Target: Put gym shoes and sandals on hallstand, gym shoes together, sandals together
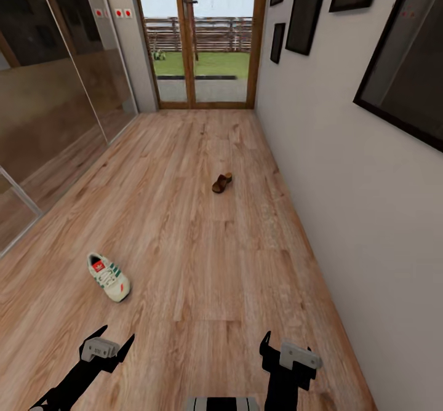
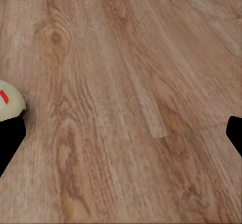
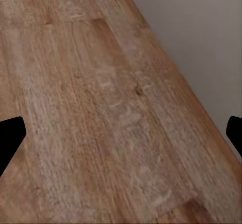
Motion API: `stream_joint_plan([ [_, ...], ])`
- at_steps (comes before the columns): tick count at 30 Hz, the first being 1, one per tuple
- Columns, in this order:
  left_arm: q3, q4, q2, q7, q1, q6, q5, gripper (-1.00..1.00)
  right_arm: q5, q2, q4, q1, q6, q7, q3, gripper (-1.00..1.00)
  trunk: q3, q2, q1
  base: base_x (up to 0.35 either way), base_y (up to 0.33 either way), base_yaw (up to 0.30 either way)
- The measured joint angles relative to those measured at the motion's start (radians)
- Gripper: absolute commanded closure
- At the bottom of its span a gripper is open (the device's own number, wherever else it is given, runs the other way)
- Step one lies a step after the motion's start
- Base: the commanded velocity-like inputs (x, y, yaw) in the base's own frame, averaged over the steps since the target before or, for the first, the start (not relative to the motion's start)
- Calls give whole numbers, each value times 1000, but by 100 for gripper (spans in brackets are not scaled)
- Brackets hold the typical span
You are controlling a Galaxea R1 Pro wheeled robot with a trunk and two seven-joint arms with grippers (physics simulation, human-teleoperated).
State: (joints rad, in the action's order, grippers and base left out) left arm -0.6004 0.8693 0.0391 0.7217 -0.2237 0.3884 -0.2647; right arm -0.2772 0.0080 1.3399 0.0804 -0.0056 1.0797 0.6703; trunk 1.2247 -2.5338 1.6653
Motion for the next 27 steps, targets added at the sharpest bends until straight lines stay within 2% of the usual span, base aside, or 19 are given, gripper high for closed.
stream_joint_plan([
  [27, 0, 0, 0, -1, 0, -1, -1, -100, 0, 0, 0, 0, 0, 0, 1, -100, 0, 0, 0, 326, 0, 0],
])
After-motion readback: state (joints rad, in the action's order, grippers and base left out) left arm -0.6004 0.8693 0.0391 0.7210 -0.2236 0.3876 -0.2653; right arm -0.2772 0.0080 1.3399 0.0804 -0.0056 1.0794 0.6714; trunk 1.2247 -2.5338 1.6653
